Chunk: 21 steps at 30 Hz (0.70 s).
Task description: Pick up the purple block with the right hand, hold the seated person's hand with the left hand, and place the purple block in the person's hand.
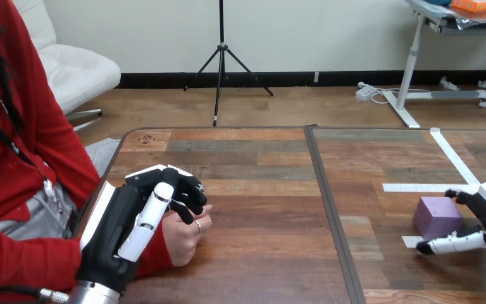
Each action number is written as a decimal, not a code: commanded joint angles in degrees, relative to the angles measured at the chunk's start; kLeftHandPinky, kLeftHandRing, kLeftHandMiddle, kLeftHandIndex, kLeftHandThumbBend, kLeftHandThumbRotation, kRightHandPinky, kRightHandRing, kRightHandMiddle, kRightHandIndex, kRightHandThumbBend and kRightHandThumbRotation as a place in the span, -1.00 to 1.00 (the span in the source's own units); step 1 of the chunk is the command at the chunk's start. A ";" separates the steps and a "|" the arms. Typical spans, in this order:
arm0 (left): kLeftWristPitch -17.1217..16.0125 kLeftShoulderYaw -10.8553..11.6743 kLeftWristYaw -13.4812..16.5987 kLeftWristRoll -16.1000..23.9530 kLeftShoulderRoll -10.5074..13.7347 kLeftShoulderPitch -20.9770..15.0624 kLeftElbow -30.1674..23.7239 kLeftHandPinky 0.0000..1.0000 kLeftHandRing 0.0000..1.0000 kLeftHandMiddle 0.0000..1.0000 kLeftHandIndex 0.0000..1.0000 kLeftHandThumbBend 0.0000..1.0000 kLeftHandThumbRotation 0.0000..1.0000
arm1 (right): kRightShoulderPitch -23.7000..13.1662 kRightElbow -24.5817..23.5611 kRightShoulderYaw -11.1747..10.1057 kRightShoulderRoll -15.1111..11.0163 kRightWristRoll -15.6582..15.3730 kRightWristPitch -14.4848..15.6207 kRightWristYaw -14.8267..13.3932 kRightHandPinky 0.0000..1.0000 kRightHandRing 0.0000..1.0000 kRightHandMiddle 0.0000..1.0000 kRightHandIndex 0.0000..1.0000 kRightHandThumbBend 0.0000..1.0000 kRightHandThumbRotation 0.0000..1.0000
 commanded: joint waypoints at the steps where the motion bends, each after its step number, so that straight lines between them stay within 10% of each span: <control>1: -0.67 0.42 -0.17 -0.95 -0.06 -4.01 -2.10 -0.27 -0.08 -0.02 -0.05 -0.38 0.75 | -8.26 1.96 1.13 -2.40 -0.12 -1.40 0.28 0.87 0.89 0.84 0.83 1.00 -0.10; 21: 0.69 0.57 -0.14 -1.51 -0.14 -3.63 -3.14 -0.23 -0.06 -0.01 -0.05 -0.33 0.72 | -10.83 6.26 4.43 -0.35 -1.11 1.37 0.61 0.72 0.88 0.85 0.83 1.00 -0.34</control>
